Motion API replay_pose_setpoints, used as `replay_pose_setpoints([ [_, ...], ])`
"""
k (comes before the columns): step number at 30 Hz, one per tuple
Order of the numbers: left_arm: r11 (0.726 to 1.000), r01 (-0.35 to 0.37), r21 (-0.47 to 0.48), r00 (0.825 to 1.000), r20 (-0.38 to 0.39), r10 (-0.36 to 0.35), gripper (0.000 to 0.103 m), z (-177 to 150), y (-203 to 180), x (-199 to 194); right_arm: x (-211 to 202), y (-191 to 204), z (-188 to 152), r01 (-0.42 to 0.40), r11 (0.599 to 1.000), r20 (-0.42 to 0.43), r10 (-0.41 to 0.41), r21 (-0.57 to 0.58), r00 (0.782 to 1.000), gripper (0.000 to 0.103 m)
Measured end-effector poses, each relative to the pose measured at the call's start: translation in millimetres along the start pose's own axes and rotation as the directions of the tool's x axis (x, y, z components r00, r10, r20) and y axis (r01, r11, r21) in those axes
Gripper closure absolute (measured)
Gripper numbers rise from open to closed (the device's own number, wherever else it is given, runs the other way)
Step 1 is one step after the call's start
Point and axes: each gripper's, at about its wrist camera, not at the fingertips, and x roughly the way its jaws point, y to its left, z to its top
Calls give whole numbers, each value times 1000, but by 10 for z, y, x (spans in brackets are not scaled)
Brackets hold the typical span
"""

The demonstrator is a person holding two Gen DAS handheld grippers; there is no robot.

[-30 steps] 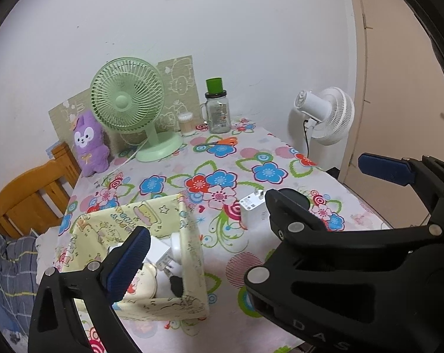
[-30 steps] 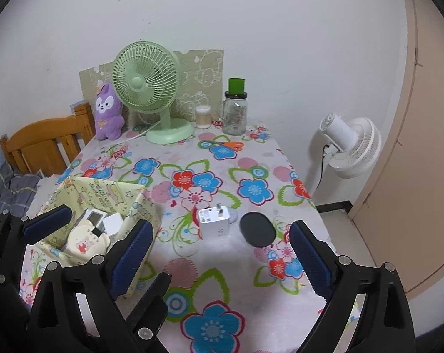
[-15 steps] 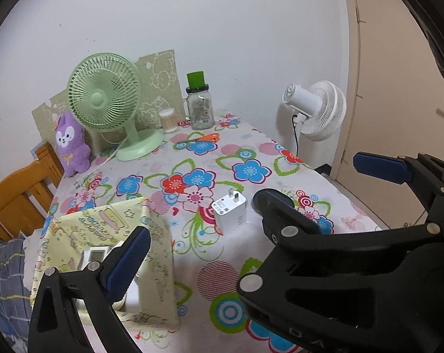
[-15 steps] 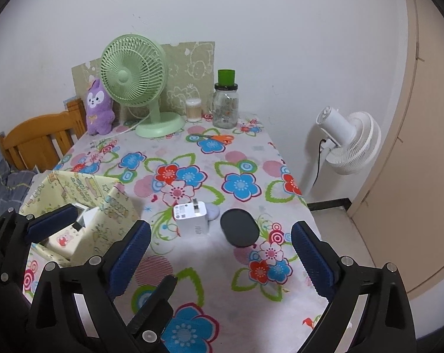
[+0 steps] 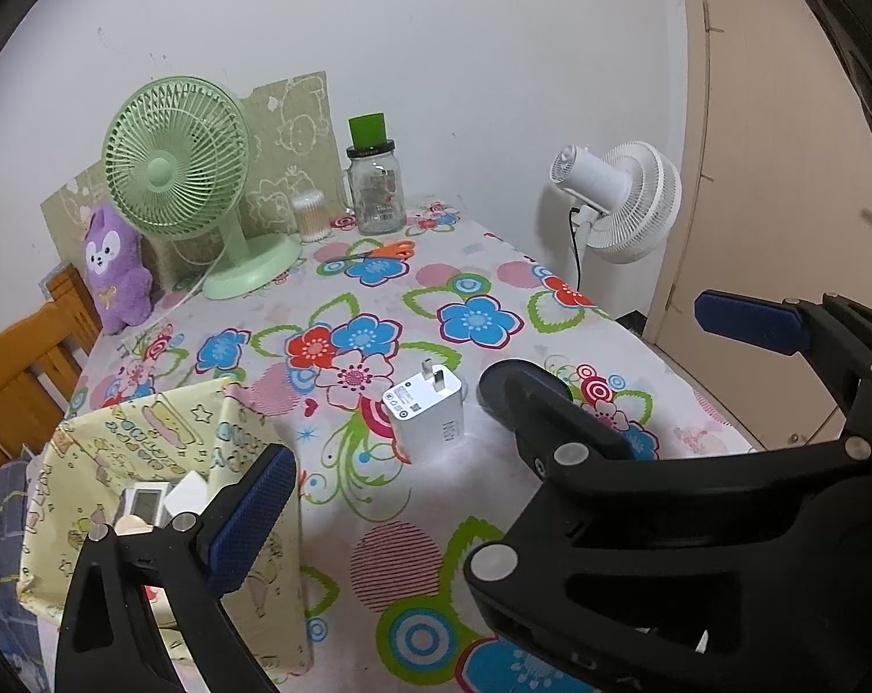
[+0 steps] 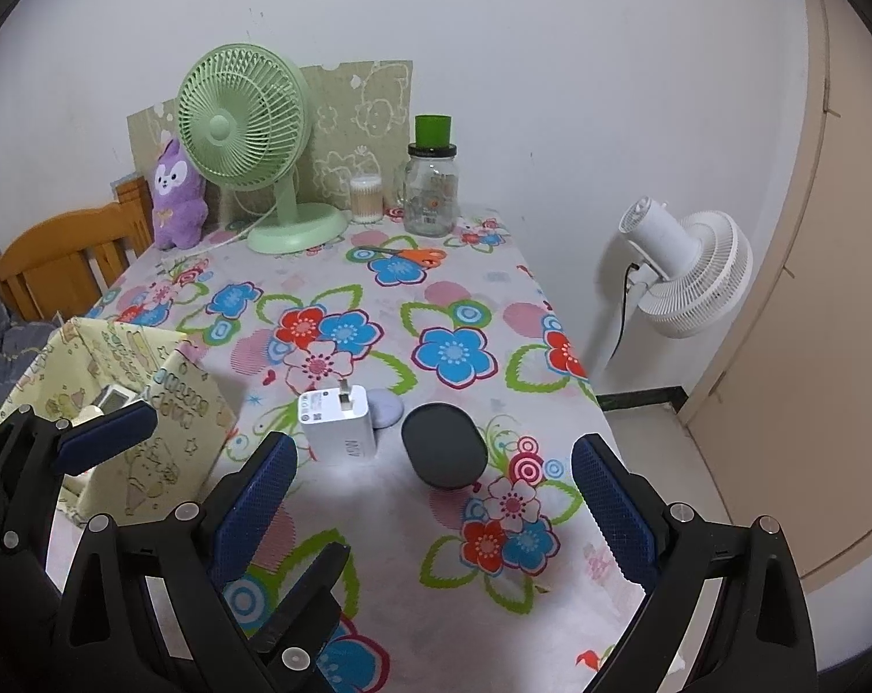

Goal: Organize rigid objects
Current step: 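Move the left gripper to the white plug charger while the right approaches the black round pad, then close the right gripper on the black pad while the left closes on the white charger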

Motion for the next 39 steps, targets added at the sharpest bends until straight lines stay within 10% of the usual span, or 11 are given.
replay_pose_setpoints([
  [39,991,-76,-113,991,-118,63,1,-158,40,1034,1128,-136,-128,-83,993,-138,71,-86,988,22],
])
